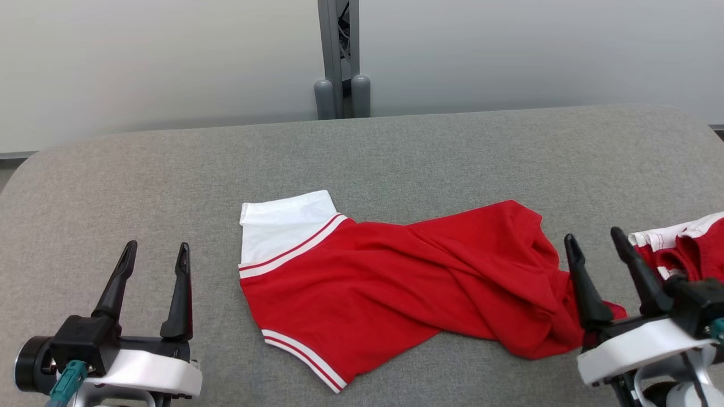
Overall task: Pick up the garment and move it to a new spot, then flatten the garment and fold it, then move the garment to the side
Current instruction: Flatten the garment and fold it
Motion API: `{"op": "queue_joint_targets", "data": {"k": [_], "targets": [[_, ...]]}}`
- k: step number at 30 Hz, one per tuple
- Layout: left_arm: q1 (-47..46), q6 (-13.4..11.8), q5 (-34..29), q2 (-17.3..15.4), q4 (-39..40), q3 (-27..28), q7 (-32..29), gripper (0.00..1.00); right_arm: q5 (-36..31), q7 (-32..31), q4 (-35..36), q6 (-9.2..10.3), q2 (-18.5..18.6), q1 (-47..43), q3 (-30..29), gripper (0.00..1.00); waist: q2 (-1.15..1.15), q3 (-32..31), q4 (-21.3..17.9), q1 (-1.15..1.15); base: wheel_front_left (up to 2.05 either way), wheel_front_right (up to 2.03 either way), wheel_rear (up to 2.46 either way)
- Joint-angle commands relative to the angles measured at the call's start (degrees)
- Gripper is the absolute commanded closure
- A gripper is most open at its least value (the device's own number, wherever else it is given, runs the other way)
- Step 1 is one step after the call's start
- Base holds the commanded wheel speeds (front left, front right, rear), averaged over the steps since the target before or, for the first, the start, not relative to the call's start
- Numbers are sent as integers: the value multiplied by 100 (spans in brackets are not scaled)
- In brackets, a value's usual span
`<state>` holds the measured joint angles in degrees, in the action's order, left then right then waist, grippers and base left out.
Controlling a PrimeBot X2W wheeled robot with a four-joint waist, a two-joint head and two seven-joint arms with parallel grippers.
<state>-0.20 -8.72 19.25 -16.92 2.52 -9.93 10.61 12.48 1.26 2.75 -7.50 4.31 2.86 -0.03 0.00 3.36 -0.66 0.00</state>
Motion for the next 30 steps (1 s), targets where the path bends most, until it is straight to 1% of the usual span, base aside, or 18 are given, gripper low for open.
{"op": "queue_joint_targets", "data": {"k": [1, 4, 11, 23, 25, 27, 30], "targets": [[48, -40, -33, -30, 21, 9, -1, 0, -25, -31, -39, 2, 11, -77, 3, 0, 0, -2, 7, 0, 0, 0, 0], [120, -73, -79, -30, 41, -43, -10, 0, -82, -48, -161, 2, -42, -280, 140, 0, 0, -61, 22, 0, 0, 0, 0], [279, -117, -84, -37, 37, -115, -44, 0, 28, -42, -259, 2, -112, -564, 99, 0, 0, -171, 14, 0, 0, 0, 0], [228, -149, -53, -57, 82, -180, -85, 0, 155, -121, -264, 2, -128, -479, 80, 0, 0, -165, 29, 0, 0, 0, 0], [210, -154, -46, -54, 83, -189, -86, 0, 214, -267, -410, 2, -123, -403, -6, 0, 0, -145, 31, 0, 0, 0, 0], [177, -150, -41, -51, 86, -204, -83, 0, 282, -400, -584, 2, -37, -237, -58, 0, 0, -116, 43, 0, 0, 0, 0], [119, -119, -34, -42, 77, -239, -65, 0, 376, -637, -990, 2, 132, -16, 31, 0, 0, -47, 90, 0, 0, 0, 0]]}}
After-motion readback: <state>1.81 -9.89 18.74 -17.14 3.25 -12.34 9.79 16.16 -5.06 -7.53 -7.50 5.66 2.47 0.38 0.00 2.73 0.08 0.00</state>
